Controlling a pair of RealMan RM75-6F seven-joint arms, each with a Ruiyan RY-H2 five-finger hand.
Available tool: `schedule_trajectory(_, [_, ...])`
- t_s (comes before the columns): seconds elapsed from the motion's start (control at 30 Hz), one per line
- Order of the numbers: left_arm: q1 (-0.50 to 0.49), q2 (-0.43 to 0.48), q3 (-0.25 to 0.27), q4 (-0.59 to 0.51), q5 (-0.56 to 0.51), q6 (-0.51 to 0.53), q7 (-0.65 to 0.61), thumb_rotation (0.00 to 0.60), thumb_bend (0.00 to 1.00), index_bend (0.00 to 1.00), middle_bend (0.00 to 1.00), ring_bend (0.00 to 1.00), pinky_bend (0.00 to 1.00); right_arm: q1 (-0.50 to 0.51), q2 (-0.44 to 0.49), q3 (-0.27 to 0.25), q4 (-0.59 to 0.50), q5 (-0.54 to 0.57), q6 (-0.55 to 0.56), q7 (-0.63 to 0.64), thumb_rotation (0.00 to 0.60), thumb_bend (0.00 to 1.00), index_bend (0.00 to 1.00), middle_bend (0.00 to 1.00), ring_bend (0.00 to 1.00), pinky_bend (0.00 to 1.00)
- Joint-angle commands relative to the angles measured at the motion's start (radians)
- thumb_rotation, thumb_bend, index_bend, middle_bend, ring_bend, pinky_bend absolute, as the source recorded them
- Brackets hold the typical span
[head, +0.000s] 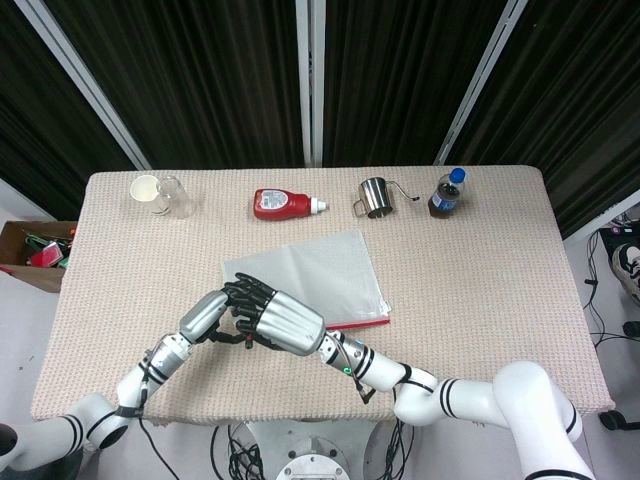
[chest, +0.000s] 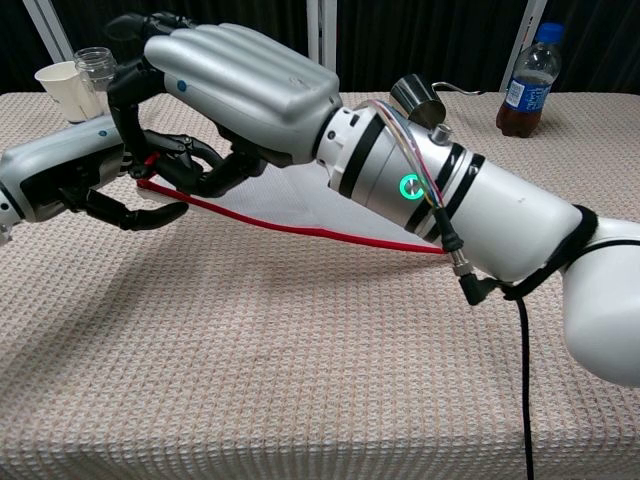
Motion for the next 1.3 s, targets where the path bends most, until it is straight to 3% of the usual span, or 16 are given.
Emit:
schedule_trajectory(0.03, [0.009, -0.005, 0.009, 0.017, -0.002, 0.034, -0.089, 0.6, 0.45, 0.66, 0.26, 0.13, 0.16, -0.018, 0.002, -0.014, 0.01, -0.01, 0.017, -0.012, 0.6, 0.48, 0.92, 0.33, 0.04, 0.0])
schedule_trajectory(0.77, [-0.011, -0.004, 0.032, 0.073, 0.002, 0.073, -0.478, 0.6, 0.48, 0.67, 0.26, 0.13, 0.15, -0.101, 0.013, -0.07, 0.07, -0.09, 0.121, -0.111, 0.6, 0.48, 0.93, 0.31, 0.01, 0.0])
schedule_trajectory(1.3, [0.027, -0.002, 0.035, 0.133, -0.044, 0.076, -0.497, 0.6, 0.48, 0.67, 0.26, 0.13, 0.15, -0.275, 0.195, -0.173, -0.024, -0.077, 0.171, -0.19, 0.6, 0.48, 0.94, 0.31, 0.01, 0.0])
